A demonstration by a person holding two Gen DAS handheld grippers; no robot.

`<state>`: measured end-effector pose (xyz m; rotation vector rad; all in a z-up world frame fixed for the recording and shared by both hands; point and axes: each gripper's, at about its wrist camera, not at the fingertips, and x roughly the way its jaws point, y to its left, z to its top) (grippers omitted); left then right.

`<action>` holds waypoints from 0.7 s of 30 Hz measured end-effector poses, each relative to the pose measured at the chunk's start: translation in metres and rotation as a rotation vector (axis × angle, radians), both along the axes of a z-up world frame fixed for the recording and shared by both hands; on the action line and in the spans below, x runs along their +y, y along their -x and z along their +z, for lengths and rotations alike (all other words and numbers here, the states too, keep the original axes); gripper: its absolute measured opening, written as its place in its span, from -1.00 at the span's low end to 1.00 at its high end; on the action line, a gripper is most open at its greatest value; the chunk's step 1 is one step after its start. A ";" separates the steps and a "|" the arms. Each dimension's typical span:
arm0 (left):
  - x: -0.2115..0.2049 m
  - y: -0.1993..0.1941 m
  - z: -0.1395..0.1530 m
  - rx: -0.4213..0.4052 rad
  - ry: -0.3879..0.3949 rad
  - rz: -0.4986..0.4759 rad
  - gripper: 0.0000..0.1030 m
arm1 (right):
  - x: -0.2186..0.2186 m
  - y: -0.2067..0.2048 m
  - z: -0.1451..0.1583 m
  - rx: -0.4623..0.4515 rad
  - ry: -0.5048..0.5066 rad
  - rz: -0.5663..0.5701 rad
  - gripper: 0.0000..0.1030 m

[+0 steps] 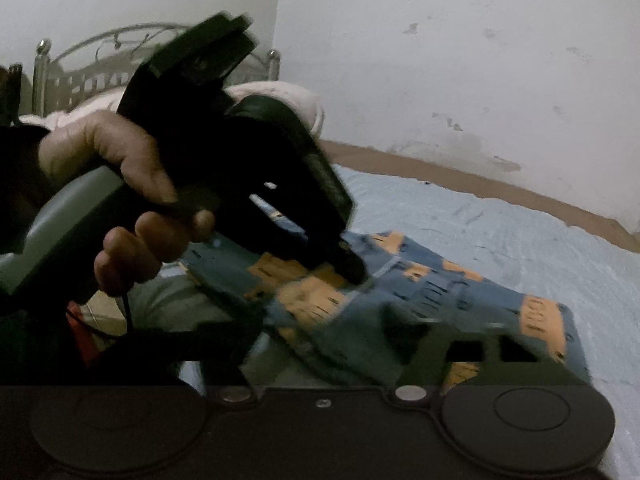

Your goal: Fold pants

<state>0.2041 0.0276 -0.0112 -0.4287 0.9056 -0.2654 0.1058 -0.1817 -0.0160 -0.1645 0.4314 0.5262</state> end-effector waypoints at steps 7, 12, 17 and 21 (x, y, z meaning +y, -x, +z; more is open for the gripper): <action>-0.021 -0.003 0.003 -0.100 -0.182 0.053 0.35 | -0.061 -0.012 -0.001 -0.051 0.061 -0.249 0.99; -0.036 -0.007 -0.007 -0.151 -0.326 0.042 0.52 | -0.095 -0.058 -0.006 -0.003 0.157 -0.435 0.99; -0.031 -0.013 -0.011 -0.137 -0.315 0.060 0.65 | -0.108 -0.109 -0.009 0.126 0.120 -0.375 0.99; -0.025 -0.017 -0.013 -0.121 -0.297 0.072 0.68 | -0.114 -0.145 -0.011 0.180 0.104 -0.400 0.99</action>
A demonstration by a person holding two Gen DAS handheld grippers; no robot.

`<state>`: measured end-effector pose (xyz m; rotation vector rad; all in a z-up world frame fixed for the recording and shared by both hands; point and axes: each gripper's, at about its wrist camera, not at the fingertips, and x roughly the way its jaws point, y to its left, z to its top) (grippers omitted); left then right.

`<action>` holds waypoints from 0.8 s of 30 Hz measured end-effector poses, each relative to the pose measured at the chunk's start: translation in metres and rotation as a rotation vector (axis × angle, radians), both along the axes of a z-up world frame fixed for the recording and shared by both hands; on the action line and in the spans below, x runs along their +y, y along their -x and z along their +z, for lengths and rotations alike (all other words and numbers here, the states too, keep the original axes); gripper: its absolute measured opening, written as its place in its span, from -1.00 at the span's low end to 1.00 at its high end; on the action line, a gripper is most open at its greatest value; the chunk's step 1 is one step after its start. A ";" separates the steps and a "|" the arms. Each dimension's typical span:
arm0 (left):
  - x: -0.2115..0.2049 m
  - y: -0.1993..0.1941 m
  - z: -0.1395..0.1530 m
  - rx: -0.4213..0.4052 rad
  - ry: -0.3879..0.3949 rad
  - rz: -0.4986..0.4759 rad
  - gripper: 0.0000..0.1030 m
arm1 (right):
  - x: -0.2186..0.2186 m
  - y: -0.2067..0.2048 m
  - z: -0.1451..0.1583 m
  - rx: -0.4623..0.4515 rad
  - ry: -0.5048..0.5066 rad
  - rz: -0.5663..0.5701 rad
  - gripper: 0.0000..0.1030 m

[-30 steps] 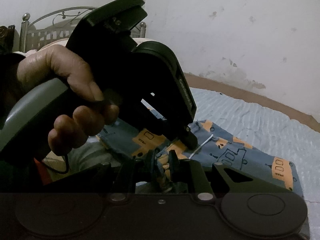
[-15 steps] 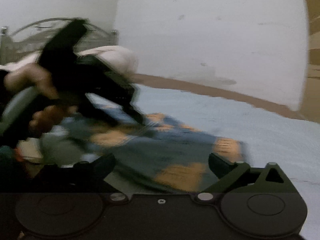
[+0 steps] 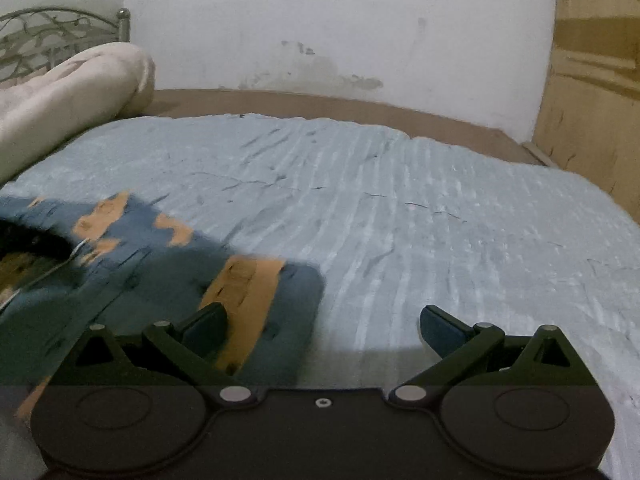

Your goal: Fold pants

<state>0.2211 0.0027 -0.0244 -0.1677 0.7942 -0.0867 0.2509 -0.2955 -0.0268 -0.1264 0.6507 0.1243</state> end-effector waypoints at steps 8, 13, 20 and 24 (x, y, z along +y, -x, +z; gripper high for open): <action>-0.005 0.029 -0.001 -0.018 -0.062 -0.038 0.86 | -0.009 0.016 -0.005 0.013 0.019 -0.060 0.99; -0.006 0.068 -0.002 -0.061 -0.125 -0.036 0.98 | 0.001 0.096 -0.009 -0.128 0.158 -0.034 0.99; 0.004 0.097 -0.005 -0.115 -0.105 0.031 0.98 | 0.007 0.151 -0.018 -0.257 0.213 -0.099 0.99; 0.012 0.104 0.004 -0.130 -0.046 0.074 0.99 | 0.018 0.153 0.005 -0.344 0.172 -0.065 0.99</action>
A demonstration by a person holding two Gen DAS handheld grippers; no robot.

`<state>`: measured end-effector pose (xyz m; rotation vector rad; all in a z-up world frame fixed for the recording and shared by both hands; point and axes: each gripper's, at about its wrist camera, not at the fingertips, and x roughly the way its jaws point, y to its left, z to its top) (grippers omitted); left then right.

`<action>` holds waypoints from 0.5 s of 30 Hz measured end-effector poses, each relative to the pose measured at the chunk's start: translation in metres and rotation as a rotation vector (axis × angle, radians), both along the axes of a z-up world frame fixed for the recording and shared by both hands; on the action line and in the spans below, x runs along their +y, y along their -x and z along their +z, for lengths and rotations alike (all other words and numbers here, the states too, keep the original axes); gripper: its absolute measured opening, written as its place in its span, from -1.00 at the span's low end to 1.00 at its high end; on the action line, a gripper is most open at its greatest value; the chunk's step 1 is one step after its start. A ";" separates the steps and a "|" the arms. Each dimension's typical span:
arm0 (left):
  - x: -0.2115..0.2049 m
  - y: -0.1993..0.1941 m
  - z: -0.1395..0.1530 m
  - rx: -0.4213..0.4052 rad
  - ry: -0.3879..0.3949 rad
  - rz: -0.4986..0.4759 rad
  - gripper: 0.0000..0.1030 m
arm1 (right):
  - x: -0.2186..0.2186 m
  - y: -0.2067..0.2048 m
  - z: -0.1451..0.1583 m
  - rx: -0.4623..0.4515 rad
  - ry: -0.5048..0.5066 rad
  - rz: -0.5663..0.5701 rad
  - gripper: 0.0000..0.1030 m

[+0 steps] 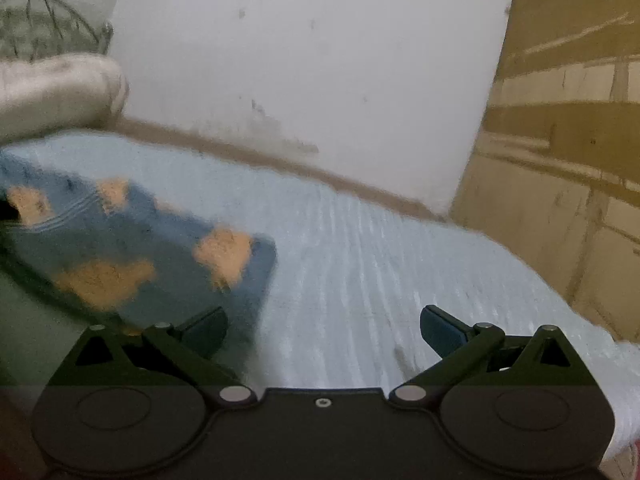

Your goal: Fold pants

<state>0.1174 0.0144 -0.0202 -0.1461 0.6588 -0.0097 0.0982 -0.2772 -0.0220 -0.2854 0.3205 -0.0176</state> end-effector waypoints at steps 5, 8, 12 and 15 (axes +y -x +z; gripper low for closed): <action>0.029 0.016 0.011 -0.044 0.090 0.118 0.99 | 0.033 -0.009 0.020 -0.039 0.014 0.133 0.99; 0.053 0.020 0.013 -0.059 0.110 0.215 0.99 | 0.060 -0.028 0.023 -0.001 0.001 0.225 0.99; 0.089 0.015 0.009 -0.068 0.135 0.343 0.99 | 0.093 -0.056 0.019 0.070 -0.014 0.293 0.99; 0.114 0.003 0.005 -0.073 0.174 0.407 0.99 | 0.110 -0.077 0.011 0.111 0.000 0.286 0.99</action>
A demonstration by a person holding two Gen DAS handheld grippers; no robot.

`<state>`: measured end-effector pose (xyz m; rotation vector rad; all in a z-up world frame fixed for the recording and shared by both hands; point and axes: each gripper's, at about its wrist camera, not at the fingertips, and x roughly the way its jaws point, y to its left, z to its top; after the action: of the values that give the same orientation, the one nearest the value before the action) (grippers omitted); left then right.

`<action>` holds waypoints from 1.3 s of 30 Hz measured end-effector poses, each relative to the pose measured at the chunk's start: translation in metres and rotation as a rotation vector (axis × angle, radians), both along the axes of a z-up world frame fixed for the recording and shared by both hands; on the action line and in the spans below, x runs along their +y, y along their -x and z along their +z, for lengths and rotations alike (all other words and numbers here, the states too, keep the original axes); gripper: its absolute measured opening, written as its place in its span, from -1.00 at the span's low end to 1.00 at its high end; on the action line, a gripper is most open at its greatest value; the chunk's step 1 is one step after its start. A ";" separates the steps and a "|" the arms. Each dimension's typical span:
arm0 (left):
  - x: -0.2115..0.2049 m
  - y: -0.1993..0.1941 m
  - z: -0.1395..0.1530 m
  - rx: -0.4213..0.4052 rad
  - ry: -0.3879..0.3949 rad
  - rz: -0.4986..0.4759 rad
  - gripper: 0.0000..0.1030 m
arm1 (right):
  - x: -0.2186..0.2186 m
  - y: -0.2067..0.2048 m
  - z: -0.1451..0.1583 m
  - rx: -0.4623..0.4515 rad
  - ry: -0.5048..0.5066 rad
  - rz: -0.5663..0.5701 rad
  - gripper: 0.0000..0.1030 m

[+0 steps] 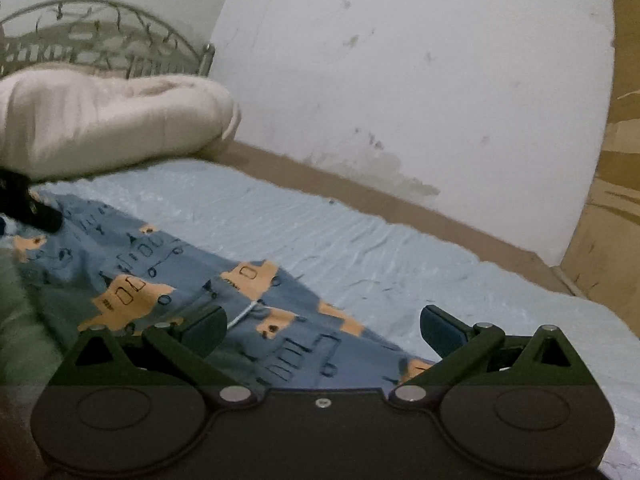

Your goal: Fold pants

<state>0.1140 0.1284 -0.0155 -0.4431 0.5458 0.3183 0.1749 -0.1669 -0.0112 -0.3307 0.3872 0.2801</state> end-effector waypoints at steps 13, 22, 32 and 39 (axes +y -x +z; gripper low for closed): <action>0.035 -0.028 -0.032 -0.030 0.069 0.005 0.99 | -0.006 -0.017 -0.033 0.099 -0.069 -0.053 0.99; 0.033 -0.026 -0.033 -0.039 0.064 0.007 0.99 | 0.000 -0.012 -0.034 0.059 -0.037 -0.060 0.99; 0.031 -0.024 -0.034 -0.043 0.049 0.003 0.99 | 0.003 -0.007 -0.036 0.024 -0.019 -0.068 0.99; 0.041 -0.008 -0.032 -0.155 0.134 0.063 0.76 | 0.003 -0.007 -0.036 0.017 -0.016 -0.070 0.99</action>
<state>0.1217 0.1698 -0.0474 -0.6108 0.4039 0.3062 0.1819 -0.1638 -0.0472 -0.2983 0.4123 0.2178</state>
